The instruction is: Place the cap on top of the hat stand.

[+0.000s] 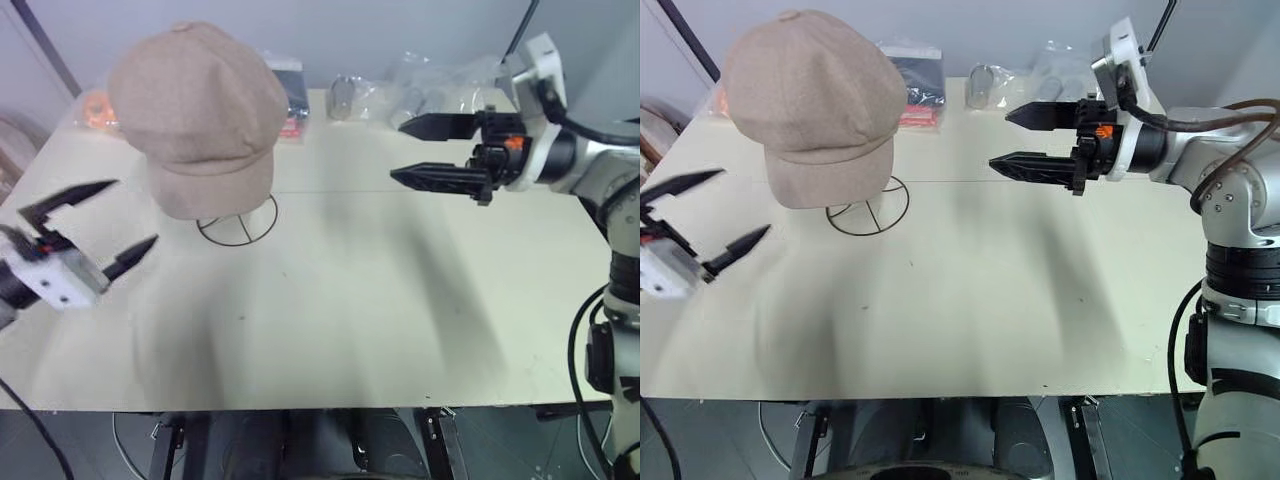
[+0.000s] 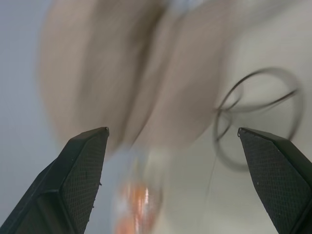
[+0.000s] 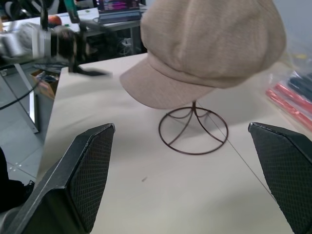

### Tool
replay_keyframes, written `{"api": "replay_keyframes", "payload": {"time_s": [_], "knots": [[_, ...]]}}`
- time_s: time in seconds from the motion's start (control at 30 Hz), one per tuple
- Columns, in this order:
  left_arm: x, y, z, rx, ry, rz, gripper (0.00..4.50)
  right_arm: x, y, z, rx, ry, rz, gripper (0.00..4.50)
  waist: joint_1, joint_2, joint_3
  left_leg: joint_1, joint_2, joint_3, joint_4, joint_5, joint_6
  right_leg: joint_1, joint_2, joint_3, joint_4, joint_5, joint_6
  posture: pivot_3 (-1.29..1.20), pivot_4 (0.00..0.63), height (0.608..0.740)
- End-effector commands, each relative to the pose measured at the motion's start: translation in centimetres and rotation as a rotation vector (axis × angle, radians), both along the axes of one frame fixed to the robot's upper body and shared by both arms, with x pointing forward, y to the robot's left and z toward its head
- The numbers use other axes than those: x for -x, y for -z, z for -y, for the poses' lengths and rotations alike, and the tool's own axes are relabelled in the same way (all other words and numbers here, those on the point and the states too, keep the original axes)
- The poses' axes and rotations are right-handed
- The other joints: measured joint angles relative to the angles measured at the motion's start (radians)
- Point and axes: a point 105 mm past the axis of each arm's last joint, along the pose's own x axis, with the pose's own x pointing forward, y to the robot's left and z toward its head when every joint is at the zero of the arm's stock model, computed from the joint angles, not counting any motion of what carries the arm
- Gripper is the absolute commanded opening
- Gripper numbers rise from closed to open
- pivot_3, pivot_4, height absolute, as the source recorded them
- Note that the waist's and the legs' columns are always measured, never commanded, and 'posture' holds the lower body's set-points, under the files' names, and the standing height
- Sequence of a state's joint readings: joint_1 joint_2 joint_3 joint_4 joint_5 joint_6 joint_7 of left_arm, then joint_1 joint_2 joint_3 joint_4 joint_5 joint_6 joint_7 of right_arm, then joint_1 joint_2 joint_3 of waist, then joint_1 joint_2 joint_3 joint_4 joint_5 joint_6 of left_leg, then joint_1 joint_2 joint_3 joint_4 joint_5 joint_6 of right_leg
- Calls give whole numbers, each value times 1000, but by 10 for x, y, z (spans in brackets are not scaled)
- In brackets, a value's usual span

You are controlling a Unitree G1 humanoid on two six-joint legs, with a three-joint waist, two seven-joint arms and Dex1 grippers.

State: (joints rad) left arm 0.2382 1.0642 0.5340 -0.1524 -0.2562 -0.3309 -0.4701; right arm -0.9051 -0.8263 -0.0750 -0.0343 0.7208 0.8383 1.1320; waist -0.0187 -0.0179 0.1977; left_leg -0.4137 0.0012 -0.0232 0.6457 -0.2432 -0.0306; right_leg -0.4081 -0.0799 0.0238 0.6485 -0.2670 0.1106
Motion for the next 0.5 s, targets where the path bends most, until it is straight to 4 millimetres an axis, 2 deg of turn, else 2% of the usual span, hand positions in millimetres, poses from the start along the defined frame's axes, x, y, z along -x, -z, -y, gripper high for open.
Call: {"api": "replay_keyframes", "payload": {"time_s": [0.03,0.13,0.23,0.27,0.37,0.5], "knots": [[11,-12,-25,299,-140,-100,4443,0,-13,5,-1,0,50,4500,-2,0,0,0,0,0,0,0,0,0,0,0,0,0,0,0,150,740],[30,-7,-23,542,-82,-280,4443,-3,-16,8,-5,-9,40,4500,-5,0,0,0,1,0,-1,0,0,0,1,0,0,0,0,0,150,740],[49,-27,-25,851,59,-391,4443,-6,-18,9,-16,-35,19,4500,-4,0,0,0,1,0,-1,0,0,-1,2,0,0,-1,-2,0,150,740],[56,-36,-24,906,118,-404,4443,-7,-19,9,-27,-42,10,4500,-4,0,0,0,1,-1,0,0,0,-1,2,0,0,-2,-3,0,150,740],[68,-53,-21,939,197,-445,4443,-12,-22,10,-58,-42,-11,4500,-2,0,0,0,0,-1,0,0,0,0,2,0,-1,-2,-4,0,150,740],[73,-52,-23,897,175,-491,4443,-17,-21,9,-67,-41,-22,4500,-2,0,0,0,-2,0,0,0,0,0,1,0,-1,-2,-4,0,150,740]]}}
